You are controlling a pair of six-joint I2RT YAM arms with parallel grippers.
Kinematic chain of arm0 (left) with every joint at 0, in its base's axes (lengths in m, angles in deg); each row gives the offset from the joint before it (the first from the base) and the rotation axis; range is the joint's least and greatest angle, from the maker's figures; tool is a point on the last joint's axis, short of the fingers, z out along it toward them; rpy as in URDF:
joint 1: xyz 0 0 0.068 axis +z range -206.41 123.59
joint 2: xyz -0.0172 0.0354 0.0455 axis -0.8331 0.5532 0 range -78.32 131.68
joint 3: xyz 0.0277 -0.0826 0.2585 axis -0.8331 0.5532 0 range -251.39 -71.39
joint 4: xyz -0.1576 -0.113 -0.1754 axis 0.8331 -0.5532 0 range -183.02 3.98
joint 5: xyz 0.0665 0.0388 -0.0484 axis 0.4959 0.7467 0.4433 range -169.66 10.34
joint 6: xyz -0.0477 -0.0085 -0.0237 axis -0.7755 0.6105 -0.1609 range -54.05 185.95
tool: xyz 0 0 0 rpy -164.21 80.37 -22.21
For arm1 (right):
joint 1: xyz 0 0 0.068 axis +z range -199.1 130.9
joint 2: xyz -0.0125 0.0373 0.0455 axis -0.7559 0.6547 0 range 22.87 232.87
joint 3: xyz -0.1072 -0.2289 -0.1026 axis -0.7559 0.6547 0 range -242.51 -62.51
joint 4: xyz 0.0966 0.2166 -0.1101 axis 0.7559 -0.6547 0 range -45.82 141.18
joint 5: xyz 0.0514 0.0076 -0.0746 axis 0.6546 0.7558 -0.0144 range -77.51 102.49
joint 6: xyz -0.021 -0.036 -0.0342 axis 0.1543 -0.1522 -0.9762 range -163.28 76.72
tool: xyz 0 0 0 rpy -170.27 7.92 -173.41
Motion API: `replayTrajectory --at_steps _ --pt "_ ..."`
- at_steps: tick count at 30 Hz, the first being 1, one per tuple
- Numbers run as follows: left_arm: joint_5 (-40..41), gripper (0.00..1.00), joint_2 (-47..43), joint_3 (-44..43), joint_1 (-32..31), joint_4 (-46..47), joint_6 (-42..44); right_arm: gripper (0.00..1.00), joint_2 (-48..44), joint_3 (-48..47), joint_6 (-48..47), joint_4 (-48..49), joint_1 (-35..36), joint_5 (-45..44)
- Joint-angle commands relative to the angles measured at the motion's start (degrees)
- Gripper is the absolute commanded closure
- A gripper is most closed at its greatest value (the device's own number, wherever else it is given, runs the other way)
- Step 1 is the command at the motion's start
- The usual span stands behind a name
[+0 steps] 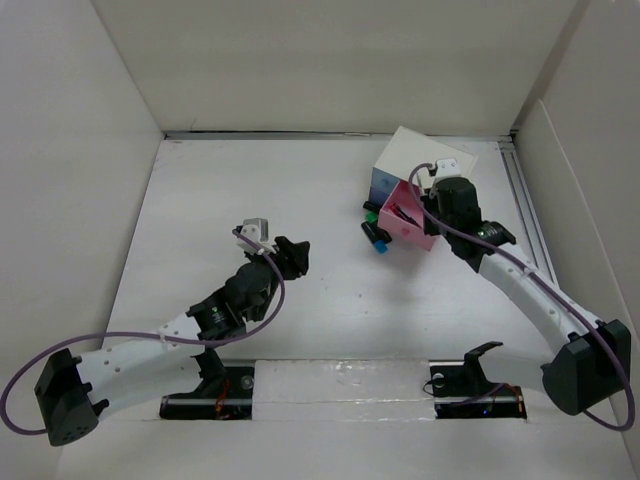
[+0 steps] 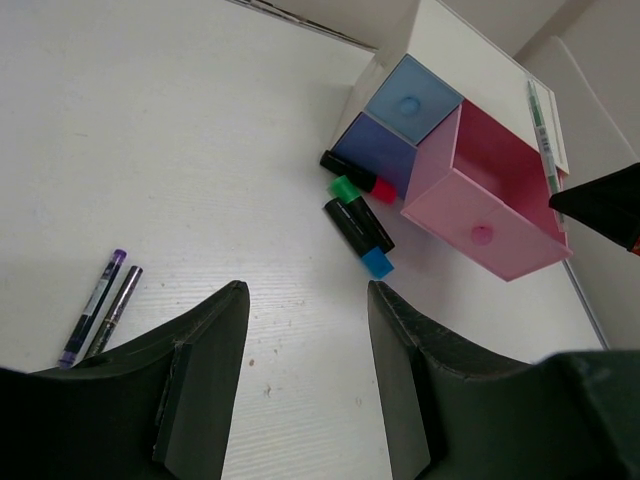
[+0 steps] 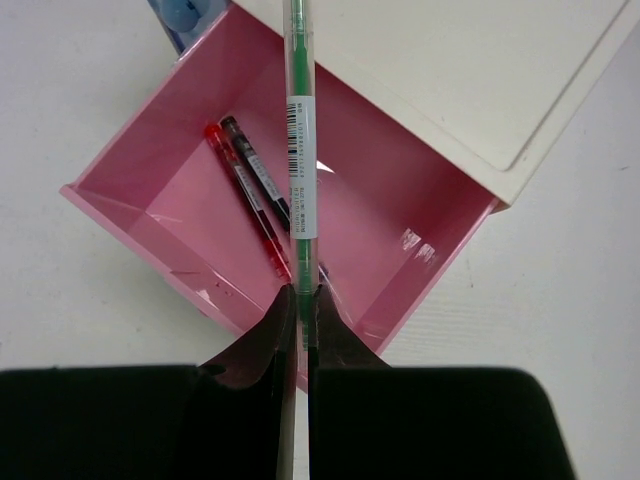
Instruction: Organize the desk
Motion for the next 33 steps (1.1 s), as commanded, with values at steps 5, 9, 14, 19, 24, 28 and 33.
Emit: replayTrajectory --at_steps 5,9,14,19,24,28,33 --pt "0.26 0.54 -0.03 0.22 0.17 2.12 -0.15 1.00 2.52 -3.36 -2.10 -0.85 -0.13 2.01" --pt "0.53 0.54 0.23 0.22 0.17 2.04 -0.15 0.86 2.18 -3.27 -1.66 -1.29 -0.13 1.31" --pt "1.23 0.54 0.84 0.13 0.17 2.12 -0.15 0.70 0.68 -3.18 -1.13 -0.94 -0.13 1.05" --pt "3.60 0.54 1.55 -0.13 0.17 1.51 -0.42 0.67 -0.73 -4.24 -0.69 -0.41 0.39 1.13" --pt "7.72 0.65 4.27 -3.65 0.79 -6.03 -3.39 0.90 -6.51 -2.85 1.68 3.17 4.69 -0.53" --pt "3.18 0.86 6.82 -6.02 7.17 -16.21 -9.45 1.00 -13.55 1.99 2.74 10.56 9.61 2.00" --pt "-8.67 0.89 11.03 -4.01 15.28 -19.93 -11.84 1.00 -16.81 7.70 3.62 18.29 16.11 4.29"
